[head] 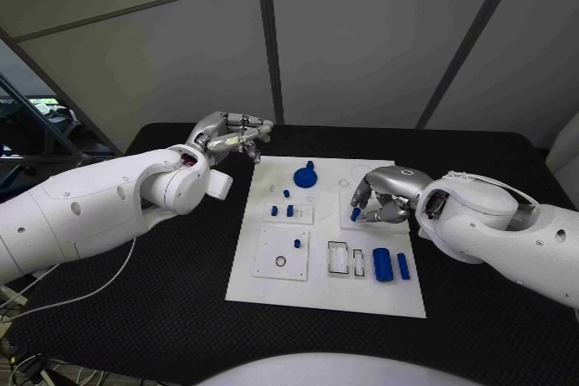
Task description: Assemble the parts on the task board
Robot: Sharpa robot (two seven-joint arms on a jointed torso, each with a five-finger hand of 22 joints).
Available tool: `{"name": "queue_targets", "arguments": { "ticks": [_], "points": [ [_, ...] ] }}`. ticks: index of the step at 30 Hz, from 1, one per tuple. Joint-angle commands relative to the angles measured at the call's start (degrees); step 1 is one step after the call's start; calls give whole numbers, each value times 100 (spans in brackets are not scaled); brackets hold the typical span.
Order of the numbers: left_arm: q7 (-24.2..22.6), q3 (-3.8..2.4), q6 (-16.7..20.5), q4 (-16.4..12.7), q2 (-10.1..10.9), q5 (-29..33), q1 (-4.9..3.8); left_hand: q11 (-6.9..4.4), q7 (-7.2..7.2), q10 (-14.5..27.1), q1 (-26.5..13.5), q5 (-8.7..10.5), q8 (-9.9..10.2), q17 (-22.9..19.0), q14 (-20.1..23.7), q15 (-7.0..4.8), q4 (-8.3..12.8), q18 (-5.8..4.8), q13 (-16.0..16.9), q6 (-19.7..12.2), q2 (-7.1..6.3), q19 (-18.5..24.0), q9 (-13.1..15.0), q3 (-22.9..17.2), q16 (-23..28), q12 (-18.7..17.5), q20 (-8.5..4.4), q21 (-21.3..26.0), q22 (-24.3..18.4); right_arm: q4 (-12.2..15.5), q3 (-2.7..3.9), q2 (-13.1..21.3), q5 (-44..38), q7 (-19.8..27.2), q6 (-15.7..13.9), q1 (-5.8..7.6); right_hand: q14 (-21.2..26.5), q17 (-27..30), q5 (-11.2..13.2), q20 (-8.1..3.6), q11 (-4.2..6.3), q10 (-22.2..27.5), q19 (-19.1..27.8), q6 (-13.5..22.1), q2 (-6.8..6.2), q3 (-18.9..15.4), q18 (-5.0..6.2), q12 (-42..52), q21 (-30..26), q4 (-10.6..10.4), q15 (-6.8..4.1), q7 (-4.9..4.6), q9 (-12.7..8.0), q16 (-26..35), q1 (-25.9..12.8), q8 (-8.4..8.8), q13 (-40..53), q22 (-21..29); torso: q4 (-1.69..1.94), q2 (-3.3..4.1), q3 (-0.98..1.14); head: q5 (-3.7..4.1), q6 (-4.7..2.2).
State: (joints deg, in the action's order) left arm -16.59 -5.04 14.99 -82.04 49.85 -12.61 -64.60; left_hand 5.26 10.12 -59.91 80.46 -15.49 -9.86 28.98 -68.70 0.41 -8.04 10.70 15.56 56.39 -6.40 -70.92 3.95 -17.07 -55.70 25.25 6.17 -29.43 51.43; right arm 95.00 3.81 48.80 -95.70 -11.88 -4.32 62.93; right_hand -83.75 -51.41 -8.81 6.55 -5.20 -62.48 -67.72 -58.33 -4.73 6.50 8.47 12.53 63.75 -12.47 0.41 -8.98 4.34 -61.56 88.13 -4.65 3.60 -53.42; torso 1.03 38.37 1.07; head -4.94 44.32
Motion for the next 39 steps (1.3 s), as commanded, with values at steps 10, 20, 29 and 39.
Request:
{"name": "queue_targets", "arguments": {
  "ticks": [10,20,29,39],
  "points": [
    [-63,-2,-7,2,-14,15,-7,8,-11,42,62,-5,-28,-7,-2,38,-7,-33,5,-32,-7,40,-5,26,27,19,16,34,-8,-115,-51,-128,23,72,226,1,-62,-118,19,-34,27,-259,-105,-174,-29,276,-99,-268,136,-4,-36,16,-32,-141,-28,27,-9,-163,-3,0,4,-4,28],
    [-57,-2,-7,-1,-10,15,-7,8,-11,42,62,-5,-28,-7,-2,38,-7,-33,5,-32,-7,40,-5,26,27,19,16,34,-8,-193,-65,-175,-1,50,218,-4,-78,-206,13,-41,41,-374,-166,-249,-28,453,-120,-383,227,11,-47,25,-34,-232,-25,49,-4,-279,-2,-3,3,-4,42],
    [-57,-2,-2,-6,-4,15,-7,6,-13,45,75,-5,-38,-11,-4,37,-1,-31,8,-30,0,38,-3,25,25,36,17,38,-10,-199,-66,-192,-91,78,103,-7,-101,-339,183,-74,74,-603,-245,-420,36,932,-149,-524,372,184,-81,45,-25,-376,135,43,2,-454,-1,-4,4,-11,62],
    [-53,-2,4,-8,-1,15,-7,4,-15,53,103,-7,-49,-16,-5,35,14,-29,11,-33,9,35,-1,19,24,54,15,42,-12,-72,-65,-158,-198,182,-239,-12,-162,-643,260,-116,126,-921,-412,-669,63,1480,-210,-642,656,480,-121,79,-5,-662,154,10,14,-802,-7,0,9,-17,66]
  ]
}}
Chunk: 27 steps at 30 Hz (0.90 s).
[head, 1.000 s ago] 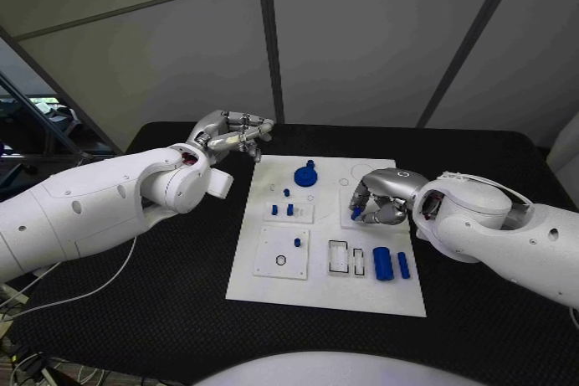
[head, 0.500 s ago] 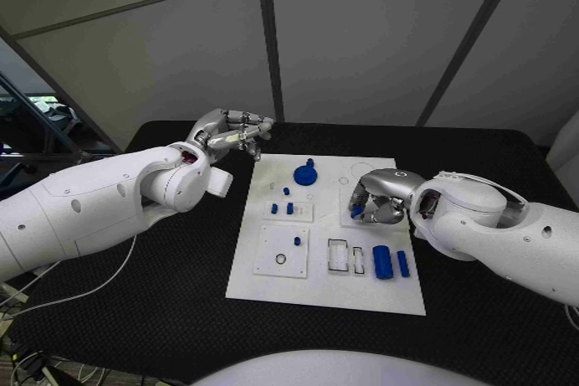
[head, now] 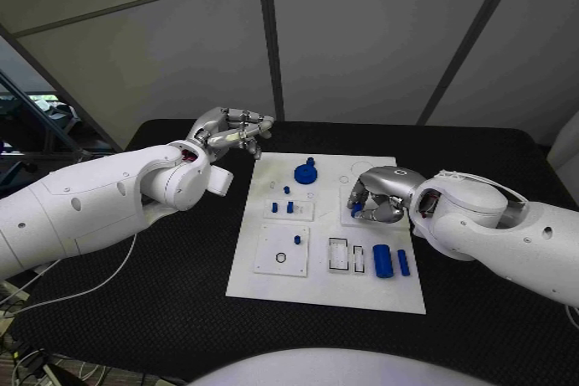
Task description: Assemble the parts on the task board
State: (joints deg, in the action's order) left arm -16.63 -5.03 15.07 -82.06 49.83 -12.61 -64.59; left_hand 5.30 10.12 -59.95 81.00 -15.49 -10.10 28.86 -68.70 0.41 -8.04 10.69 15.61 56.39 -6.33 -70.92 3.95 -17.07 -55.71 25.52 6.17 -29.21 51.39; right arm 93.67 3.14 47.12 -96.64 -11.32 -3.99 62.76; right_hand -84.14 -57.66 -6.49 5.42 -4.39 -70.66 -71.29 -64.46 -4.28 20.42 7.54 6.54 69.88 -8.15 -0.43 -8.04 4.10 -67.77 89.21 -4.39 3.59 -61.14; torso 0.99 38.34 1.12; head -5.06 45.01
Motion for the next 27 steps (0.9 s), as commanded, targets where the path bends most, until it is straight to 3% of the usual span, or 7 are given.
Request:
{"name": "queue_targets", "arguments": {
  "ticks": [1,13,20,27],
  "points": [
    [-48,-2,-2,-6,0,15,-7,0,-14,57,49,-7,-25,-4,-5,35,14,-28,5,-33,2,34,-1,19,24,27,15,19,-7,85,2,21,-110,130,-292,5,-121,-22,29,-5,47,-121,-56,-68,14,129,-118,-56,54,74,-40,-13,18,-50,35,-15,16,-42,-4,0,4,-6,-1],
    [-52,-3,-5,11,-22,15,-6,0,-14,57,49,-7,-25,-4,-5,35,14,-28,5,-33,2,34,-1,19,24,27,15,19,-7,550,24,286,-129,84,-401,10,-106,-58,33,-3,47,-218,-49,-116,-77,465,-129,-212,144,288,-35,-15,9,-119,-211,31,18,-141,-3,-19,-3,6,-24],
    [-54,-3,-12,17,-42,15,1,4,-11,68,54,-4,-31,-9,-4,35,17,-28,7,-40,-2,32,0,26,23,40,15,23,-9,1010,150,398,-138,14,-392,19,-110,-95,5,0,43,-229,-59,-116,-110,538,-135,-249,177,342,-32,-19,6,-157,-284,43,18,-183,10,-9,-9,-3,-52],
    [-59,-3,-16,21,-67,15,3,4,-11,68,54,-4,-31,-9,-4,35,17,-28,7,-40,-2,32,0,26,23,40,15,23,-9,1279,186,251,-154,40,-500,22,-111,-102,-6,1,41,-229,-62,-114,-121,558,-137,-258,187,358,-31,-21,4,-165,-303,46,17,-194,3,-18,-16,-51,-36]
  ]
}}
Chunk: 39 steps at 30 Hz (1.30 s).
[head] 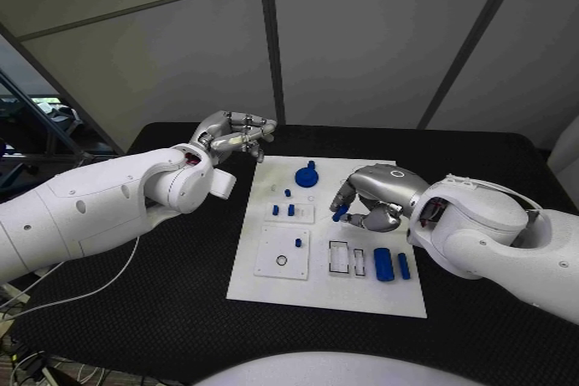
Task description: Assemble the parts on the task board
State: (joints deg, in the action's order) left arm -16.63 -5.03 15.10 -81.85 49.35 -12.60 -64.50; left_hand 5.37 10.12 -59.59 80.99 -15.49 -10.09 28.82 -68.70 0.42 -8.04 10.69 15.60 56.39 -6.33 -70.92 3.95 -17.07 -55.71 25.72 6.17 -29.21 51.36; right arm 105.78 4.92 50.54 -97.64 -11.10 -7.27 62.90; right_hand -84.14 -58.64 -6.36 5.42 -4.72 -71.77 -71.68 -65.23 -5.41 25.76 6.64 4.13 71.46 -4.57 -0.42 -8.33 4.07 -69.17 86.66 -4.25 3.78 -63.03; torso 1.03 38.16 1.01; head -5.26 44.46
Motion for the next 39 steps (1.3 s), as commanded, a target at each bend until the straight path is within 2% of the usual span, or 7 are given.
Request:
{"name": "queue_targets", "arguments": {
  "ticks": [1,6,11,14,17,28,39],
  "points": [
    [-58,-2,-20,2,-26,14,-6,-3,-10,32,55,-4,-32,-5,-4,35,17,-28,8,-39,-3,32,0,26,23,19,15,23,-5,71,9,-142,-54,36,-193,8,-111,-9,-20,1,74,-117,-23,-37,-10,28,-47,-20,31,4,-31,7,7,-29,-53,33,-2,-7,3,5,-2,-52,30],
    [-53,-3,-36,28,-94,14,-7,-3,-10,32,55,-4,-32,-5,-4,35,17,-28,8,-39,-3,32,0,26,23,19,15,23,-5,-50,-19,-532,-51,162,-339,6,-117,-48,-37,4,70,-113,-31,-29,-24,81,-51,-38,53,42,-27,3,3,-65,-93,41,-3,-34,17,2,-13,-91,55],
    [-43,-3,-51,61,-178,14,-10,-3,-10,32,55,-4,-32,-5,-4,35,17,-28,8,-39,-3,32,0,26,23,19,15,23,-5,-220,-200,-868,-49,321,-454,-11,-123,-79,-62,8,61,-96,-40,-9,-34,133,-55,-50,74,83,-21,-6,-2,-96,-125,50,-5,-59,27,13,-26,-171,99],
    [-35,-4,-51,70,-223,14,-14,-3,-10,32,55,-4,-32,-5,-4,35,17,-28,8,-39,-3,32,0,26,23,19,15,23,-5,-331,-341,-1066,-48,402,-453,-50,-125,-87,-72,10,58,-91,-42,-3,-36,153,-56,-52,82,97,-19,-10,-3,-106,-137,51,-5,-67,9,21,-14,-223,112],
    [-24,-4,-70,71,-248,15,-18,-1,-8,39,49,-2,-36,-8,-4,37,12,-28,9,-44,-4,31,0,33,22,28,16,25,-6,-417,-419,-1190,-48,445,-414,-113,-123,-81,-77,11,56,-86,-38,0,-39,165,-55,-53,81,108,-17,-12,-4,-104,-146,52,-6,-64,17,16,-13,-243,141],
    [-13,-5,-114,112,-321,15,-23,0,-7,41,50,-2,-37,-9,-3,38,13,-27,9,-46,-5,30,0,34,22,31,15,26,-7,-649,-561,-1466,-221,487,-326,-262,-123,-87,-85,14,52,-77,-39,6,-43,185,-56,-55,88,127,-14,-16,-5,-112,-159,52,-6,-72,4,4,-2,-347,226],
    [-2,-5,-141,142,-361,15,-23,0,-7,44,50,-2,-37,-9,-3,39,14,-27,9,-48,-6,30,-1,35,22,32,15,27,-7,-821,-598,-1616,-253,500,-181,-299,-123,-91,-91,15,51,-76,-38,7,-46,194,-56,-54,91,137,-13,-17,-5,-117,-167,51,-6,-75,13,9,-7,-387,258]
  ]
}}
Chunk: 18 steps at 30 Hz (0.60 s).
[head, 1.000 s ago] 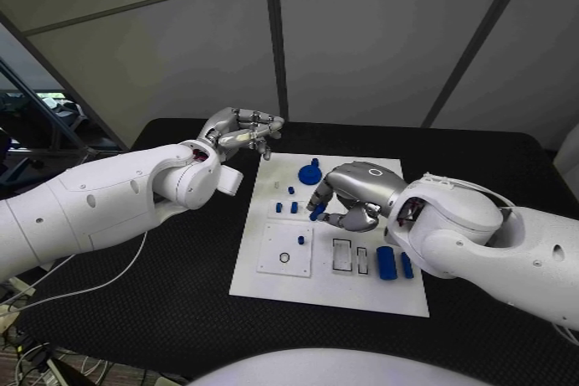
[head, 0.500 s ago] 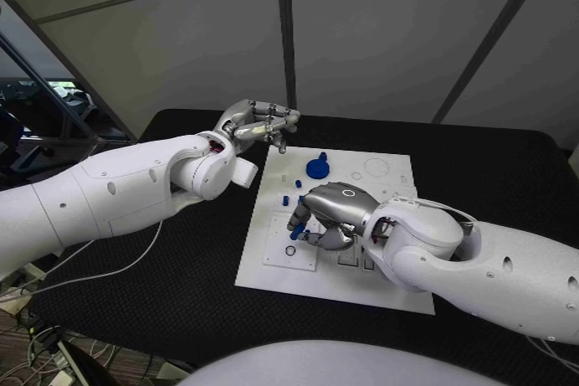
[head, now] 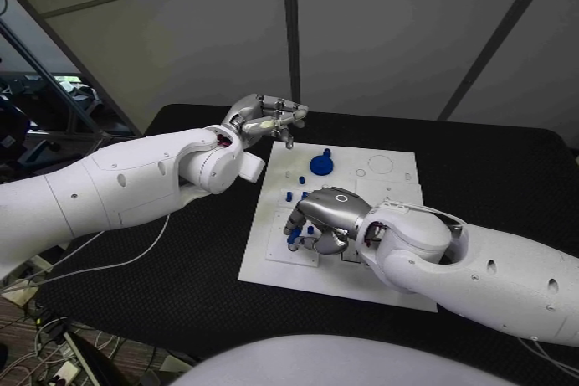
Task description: Assemble the parts on the task board
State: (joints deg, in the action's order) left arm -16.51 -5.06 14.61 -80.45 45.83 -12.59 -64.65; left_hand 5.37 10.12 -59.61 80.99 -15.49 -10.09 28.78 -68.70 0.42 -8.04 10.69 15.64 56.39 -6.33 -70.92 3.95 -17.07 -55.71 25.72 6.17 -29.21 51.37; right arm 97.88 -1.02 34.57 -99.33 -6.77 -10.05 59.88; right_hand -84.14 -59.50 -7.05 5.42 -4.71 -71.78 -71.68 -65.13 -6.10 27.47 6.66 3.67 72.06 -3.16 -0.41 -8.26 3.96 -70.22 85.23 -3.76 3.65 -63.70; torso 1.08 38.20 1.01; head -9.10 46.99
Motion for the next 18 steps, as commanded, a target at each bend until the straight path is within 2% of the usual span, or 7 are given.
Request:
{"name": "queue_targets", "arguments": {
  "ticks": [1,7,18],
  "points": [
    [-13,-2,-92,3,-10,14,-9,-1,-7,45,51,-2,-38,-5,-3,39,14,-27,5,-47,-6,30,0,35,22,32,15,27,-9,-44,-5,-26,-86,64,113,1,-123,-4,-23,15,50,-75,-38,-4,23,25,-58,-8,30,-2,-14,-24,7,-12,-25,3,7,-7,4,5,-9,-7,9],
    [-9,-2,-98,7,-7,14,-9,-1,-7,45,51,-2,-38,-5,-3,39,14,-27,5,-47,-6,30,0,35,22,32,15,27,-9,-113,-32,-68,-98,62,208,-2,-122,-2,-26,16,49,-74,-34,-3,23,30,-57,-8,28,3,-13,-24,7,-12,-29,2,7,-4,8,7,0,-14,20],
    [-3,-1,-104,19,-6,14,-9,-1,-7,45,51,-2,-38,-5,-3,39,14,-27,5,-47,-6,30,0,35,22,32,15,27,-9,-181,-101,-90,-134,41,351,-17,-121,-7,-34,18,48,-71,-32,-2,28,51,-57,-7,31,22,-11,-25,7,-18,-36,1,8,-7,4,2,-6,-30,48]
  ]
}}
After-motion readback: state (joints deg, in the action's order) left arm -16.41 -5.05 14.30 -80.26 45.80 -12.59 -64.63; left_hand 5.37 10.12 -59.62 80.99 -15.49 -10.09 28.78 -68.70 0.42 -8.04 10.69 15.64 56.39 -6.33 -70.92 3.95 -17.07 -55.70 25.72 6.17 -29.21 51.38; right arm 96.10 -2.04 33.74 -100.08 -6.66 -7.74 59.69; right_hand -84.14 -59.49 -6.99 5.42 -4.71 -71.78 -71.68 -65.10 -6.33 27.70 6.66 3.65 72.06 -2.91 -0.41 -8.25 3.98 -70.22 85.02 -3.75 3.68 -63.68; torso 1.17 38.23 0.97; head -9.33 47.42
